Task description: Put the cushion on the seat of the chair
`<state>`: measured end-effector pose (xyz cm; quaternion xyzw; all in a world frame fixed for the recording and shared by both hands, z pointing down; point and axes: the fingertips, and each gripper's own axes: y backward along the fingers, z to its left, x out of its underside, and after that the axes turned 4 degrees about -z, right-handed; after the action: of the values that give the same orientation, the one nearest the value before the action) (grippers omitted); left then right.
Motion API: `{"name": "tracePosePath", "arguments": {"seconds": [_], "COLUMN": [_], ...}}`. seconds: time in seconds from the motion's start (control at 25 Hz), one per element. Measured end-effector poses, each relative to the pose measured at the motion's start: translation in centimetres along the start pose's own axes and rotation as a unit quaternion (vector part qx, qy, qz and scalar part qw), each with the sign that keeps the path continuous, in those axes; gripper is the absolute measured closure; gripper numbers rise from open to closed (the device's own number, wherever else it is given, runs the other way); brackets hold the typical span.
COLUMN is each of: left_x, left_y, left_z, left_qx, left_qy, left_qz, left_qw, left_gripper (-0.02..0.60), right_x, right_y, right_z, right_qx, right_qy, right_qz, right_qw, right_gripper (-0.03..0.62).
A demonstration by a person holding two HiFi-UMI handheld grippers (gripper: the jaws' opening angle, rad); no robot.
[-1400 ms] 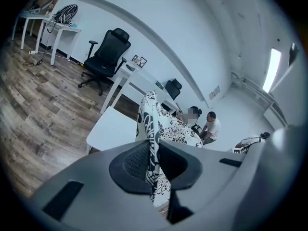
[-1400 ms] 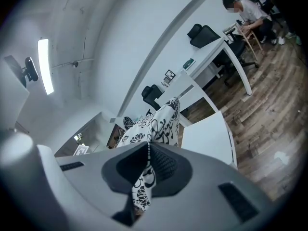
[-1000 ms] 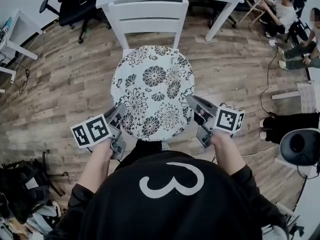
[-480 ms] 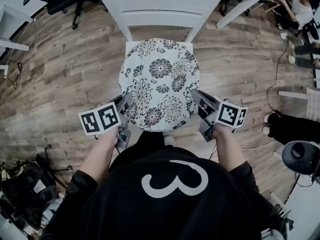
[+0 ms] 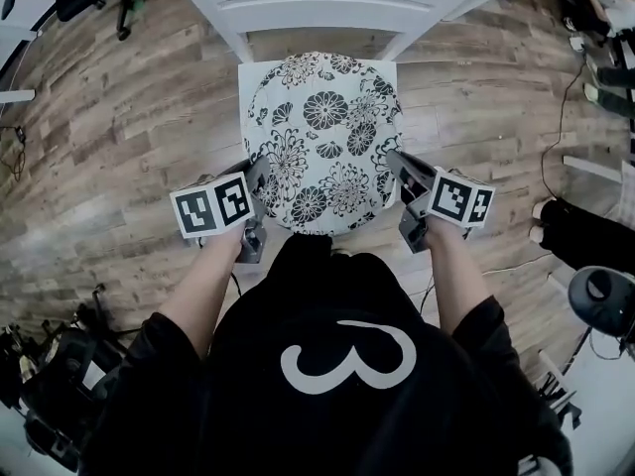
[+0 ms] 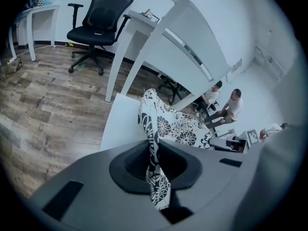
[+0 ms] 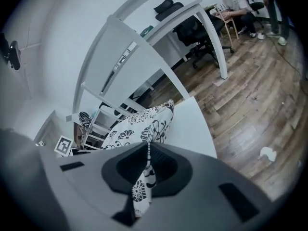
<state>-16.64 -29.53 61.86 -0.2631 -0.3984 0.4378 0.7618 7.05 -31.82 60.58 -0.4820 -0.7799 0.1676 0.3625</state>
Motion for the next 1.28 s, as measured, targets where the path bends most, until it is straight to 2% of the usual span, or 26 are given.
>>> {"name": "tracePosePath", "arguments": {"seconds": [0.28,0.4,0.52,0.64,0.88,1.04,1.28], "left_x": [0.6,1.4,1.9,2.3,2.8,3.0,3.3], "left_y": [-4.5,-5.7,-6.4,-7.1,-8.9,-9.8,-10.5], "left_z": [2.6,4.6,6.5,8.2,11.1,12.3,13.4], "left_qx": [-0.032,-0.057,-0.074,-0.089,-0.125,-0.152,-0.177], "left_qy": [-0.041,-0.055,-0.049,-0.043,-0.046,-0.067,-0.095], "left_qz": [0.015,0.024,0.030,0.037,0.054,0.061,0.069], "left_qw": [0.9985,0.9966,0.9956,0.9944,0.9896,0.9843,0.9773], "left_gripper": [0.538,0.538,0.538,0.538,0.538,0.534,0.502], "right_x": [1.0,1.9,2.9,3.7,4.5,5.0,5.5], "right_y": [-3.2,-3.8,-4.1,-4.8,-5.6,-5.2,-5.3], "right_z": [-3.9,-6.2,-8.3,-10.4,-14.3,-16.8,-17.8], "right_qx": [0.046,0.084,0.116,0.135,0.198,0.245,0.276], "right_qy": [0.018,0.039,0.050,0.039,0.058,0.078,0.109], "right_qz": [0.019,0.036,0.051,0.070,0.126,0.150,0.168], "right_qw": [0.999,0.995,0.991,0.987,0.970,0.955,0.940], "right_gripper": [0.574,0.572,0.572,0.572,0.572,0.567,0.540]}}
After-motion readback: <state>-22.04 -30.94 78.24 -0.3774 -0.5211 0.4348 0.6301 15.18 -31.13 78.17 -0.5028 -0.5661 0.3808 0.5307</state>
